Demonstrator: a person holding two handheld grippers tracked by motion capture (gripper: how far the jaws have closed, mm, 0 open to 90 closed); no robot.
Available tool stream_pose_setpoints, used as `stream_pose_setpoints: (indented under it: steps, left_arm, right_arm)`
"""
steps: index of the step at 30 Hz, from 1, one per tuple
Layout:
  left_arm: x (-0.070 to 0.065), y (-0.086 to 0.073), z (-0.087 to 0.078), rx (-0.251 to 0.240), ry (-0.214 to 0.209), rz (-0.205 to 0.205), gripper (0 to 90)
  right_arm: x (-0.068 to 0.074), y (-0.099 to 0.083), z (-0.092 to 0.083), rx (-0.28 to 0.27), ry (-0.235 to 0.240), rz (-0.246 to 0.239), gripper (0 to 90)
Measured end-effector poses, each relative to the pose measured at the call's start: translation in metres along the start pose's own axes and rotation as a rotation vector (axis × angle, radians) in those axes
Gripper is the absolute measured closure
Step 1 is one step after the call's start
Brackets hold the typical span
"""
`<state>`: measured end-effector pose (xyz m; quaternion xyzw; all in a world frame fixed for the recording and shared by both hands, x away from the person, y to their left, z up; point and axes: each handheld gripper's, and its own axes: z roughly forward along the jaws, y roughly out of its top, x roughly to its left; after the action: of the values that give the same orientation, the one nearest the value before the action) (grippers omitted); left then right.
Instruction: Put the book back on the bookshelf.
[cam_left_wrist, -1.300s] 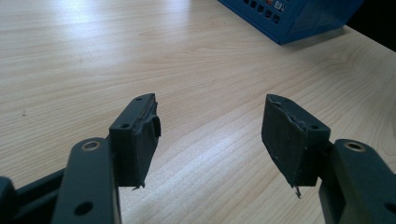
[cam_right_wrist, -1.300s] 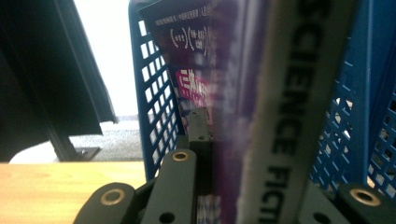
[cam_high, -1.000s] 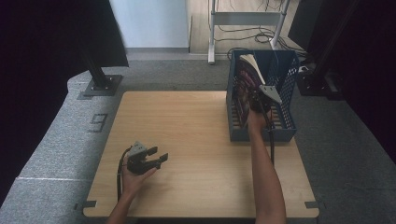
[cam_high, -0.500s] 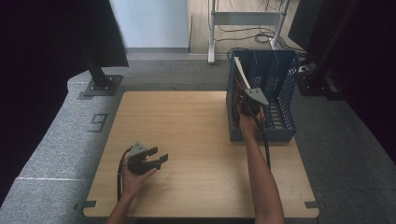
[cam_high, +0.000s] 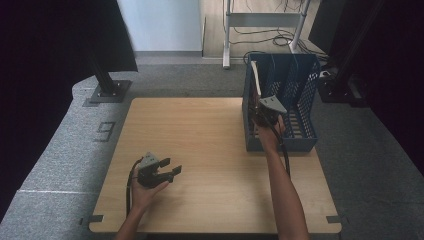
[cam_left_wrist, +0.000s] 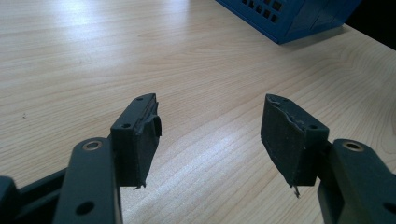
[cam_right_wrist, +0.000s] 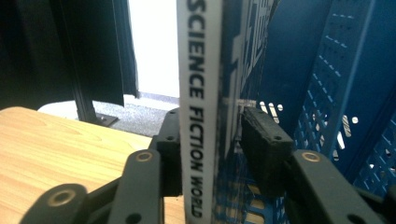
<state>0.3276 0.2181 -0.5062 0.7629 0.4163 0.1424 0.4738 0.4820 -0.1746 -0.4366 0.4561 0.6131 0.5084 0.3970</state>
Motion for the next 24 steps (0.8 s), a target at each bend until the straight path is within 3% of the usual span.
stream_pose_setpoints:
  steps: [7, 9, 13, 16, 24]
  left_arm:
    - [-0.001, -0.001, 0.002, 0.007, 0.0, 0.001, 37.0]
    - [-0.001, -0.001, 0.002, 0.009, -0.002, 0.002, 37.0]
    - [0.0, -0.001, 0.002, 0.01, 0.0, 0.0, 37.0]
    - [0.001, -0.001, 0.002, 0.006, 0.002, -0.002, 37.1]
    - [0.004, -0.001, -0.001, -0.001, 0.006, -0.012, 37.2]
  right_arm:
    - [-0.005, -0.007, -0.001, 0.012, 0.01, 0.018, 57.2]
    - [-0.004, -0.008, -0.001, 0.016, 0.009, 0.014, 61.5]
    - [-0.002, -0.007, 0.0, 0.006, -0.006, -0.019, 71.0]
    - [0.0, -0.006, 0.002, -0.003, -0.009, -0.061, 72.5]
    - [-0.003, 0.0, 0.011, 0.009, -0.044, -0.088, 75.5]
